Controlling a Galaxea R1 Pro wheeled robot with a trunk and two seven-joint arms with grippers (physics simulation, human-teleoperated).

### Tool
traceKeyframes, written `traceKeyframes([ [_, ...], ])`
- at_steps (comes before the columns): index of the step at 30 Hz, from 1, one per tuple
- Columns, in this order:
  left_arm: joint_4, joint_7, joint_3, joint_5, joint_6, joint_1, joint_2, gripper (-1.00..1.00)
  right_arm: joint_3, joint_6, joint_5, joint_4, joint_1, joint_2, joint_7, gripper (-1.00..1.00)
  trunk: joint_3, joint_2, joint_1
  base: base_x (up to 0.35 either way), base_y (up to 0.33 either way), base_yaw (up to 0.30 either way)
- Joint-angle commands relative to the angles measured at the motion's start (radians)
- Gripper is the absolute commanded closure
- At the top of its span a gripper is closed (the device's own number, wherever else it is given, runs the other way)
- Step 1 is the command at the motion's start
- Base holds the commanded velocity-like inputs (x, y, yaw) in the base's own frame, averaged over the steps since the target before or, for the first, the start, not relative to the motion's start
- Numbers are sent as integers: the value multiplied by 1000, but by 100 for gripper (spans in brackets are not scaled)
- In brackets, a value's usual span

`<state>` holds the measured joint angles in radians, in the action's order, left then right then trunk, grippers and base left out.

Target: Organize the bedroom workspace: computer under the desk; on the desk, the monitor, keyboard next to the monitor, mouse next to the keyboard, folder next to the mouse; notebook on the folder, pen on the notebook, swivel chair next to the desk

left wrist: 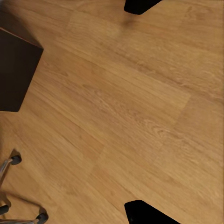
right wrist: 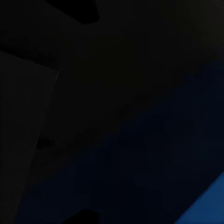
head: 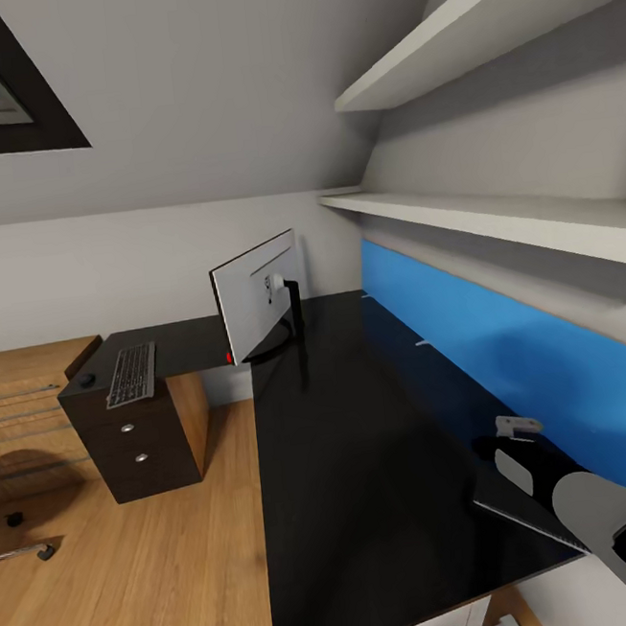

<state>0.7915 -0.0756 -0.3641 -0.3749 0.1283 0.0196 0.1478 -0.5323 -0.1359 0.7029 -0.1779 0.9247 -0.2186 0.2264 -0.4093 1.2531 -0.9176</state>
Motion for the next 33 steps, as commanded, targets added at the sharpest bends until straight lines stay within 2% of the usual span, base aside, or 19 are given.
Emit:
traceKeyframes([
  [1, 0, -3, 2, -9, 4, 0, 0, -100, -9, -7, 6, -4, 0, -1, 7, -100, -4, 8, -4, 0, 0, 0],
  [6, 0, -4, 1, -9, 5, 0, 1, -100, -10, -7, 6, -3, 0, -1, 6, -100, -20, 43, -23, 0, 0, 0],
  [33, -2, -3, 1, -9, 5, 0, 4, -100, -11, -12, 4, -2, 0, -1, 11, -100, -20, 43, -23, -20, 0, 0],
])
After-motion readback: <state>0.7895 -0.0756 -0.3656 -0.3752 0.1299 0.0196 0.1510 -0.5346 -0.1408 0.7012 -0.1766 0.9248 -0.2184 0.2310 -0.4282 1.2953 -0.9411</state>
